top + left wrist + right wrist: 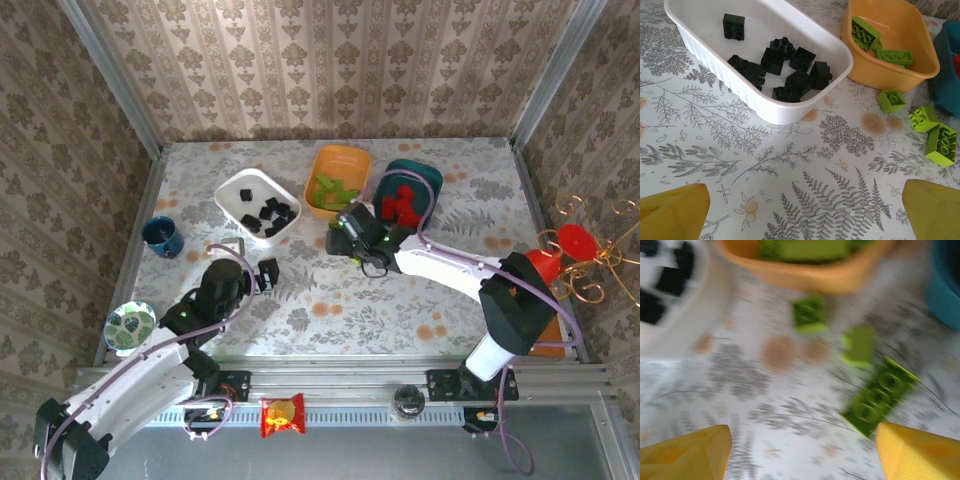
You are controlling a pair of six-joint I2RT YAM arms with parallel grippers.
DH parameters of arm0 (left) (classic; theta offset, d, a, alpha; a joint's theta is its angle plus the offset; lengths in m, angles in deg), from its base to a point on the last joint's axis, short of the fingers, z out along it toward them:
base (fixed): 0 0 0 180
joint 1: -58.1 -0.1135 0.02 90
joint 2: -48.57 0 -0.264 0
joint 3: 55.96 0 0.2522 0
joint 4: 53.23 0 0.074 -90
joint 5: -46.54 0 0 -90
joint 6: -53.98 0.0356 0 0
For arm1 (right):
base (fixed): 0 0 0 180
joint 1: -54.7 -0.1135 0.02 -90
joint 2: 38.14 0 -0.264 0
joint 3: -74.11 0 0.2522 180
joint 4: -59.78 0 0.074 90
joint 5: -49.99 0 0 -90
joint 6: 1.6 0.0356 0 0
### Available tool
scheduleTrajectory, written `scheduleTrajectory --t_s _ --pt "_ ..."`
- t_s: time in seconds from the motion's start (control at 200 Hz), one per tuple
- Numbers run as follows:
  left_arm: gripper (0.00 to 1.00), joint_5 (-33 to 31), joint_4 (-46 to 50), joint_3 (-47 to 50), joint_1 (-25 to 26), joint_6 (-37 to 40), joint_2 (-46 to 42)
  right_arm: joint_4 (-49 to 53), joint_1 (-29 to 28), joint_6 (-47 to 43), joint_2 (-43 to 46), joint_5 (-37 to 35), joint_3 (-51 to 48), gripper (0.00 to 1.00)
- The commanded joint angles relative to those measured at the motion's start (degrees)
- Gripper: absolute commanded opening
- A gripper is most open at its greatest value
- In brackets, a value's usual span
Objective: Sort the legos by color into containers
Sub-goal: Pick up the lego from the center of the table.
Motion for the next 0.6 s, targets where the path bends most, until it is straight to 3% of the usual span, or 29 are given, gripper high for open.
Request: scheduleTrajectory --t_s 0.0,0.125,0.33,0.59 --pt "1.0 1.32 -2.32 -1.41 -0.4 -0.63 0.56 1.78 2.16 7.64 -0.64 -4.84 -1.5 0.78" --pt "1.0 1.91 -2.72 -1.06 -0.49 -0.64 0.7 0.73 4.25 7.28 -6.13 -0.21 0.98 0.75" --pt "1.0 2.23 -2.07 -0.45 -0.75 -0.81 -0.47 -1.86 4.63 6.4 -11.91 0.68 3.24 0.74" --pt "1.0 2.64 -2.15 -0.09 -1.27 -0.77 -1.01 3.86 4.72 8.34 -13.07 -3.1 2.12 0.68"
